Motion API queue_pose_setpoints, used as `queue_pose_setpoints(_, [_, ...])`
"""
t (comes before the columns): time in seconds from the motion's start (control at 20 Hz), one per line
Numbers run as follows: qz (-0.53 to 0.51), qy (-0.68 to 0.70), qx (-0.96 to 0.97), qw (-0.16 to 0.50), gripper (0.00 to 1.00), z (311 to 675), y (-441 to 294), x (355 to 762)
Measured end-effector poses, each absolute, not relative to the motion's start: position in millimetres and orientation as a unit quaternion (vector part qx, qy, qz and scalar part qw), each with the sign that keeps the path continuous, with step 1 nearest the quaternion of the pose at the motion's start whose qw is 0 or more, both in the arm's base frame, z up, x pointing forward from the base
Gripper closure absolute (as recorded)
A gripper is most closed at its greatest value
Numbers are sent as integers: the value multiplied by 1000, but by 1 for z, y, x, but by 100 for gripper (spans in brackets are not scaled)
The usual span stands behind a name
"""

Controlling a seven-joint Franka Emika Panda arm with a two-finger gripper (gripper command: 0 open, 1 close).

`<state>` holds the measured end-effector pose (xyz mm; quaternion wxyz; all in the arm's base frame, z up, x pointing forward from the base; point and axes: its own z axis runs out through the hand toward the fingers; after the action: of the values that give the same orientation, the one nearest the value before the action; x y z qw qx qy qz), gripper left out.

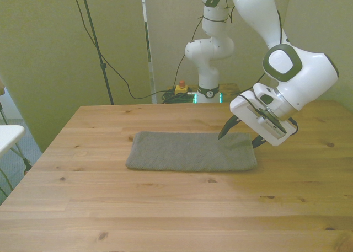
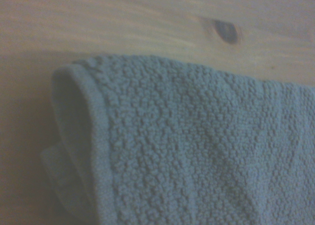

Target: Fold the towel

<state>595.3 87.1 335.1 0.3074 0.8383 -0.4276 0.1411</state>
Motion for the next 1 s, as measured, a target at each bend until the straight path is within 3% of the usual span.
queue_pose_setpoints(1.0, [147, -409, 856, 278, 100, 324, 92, 591])
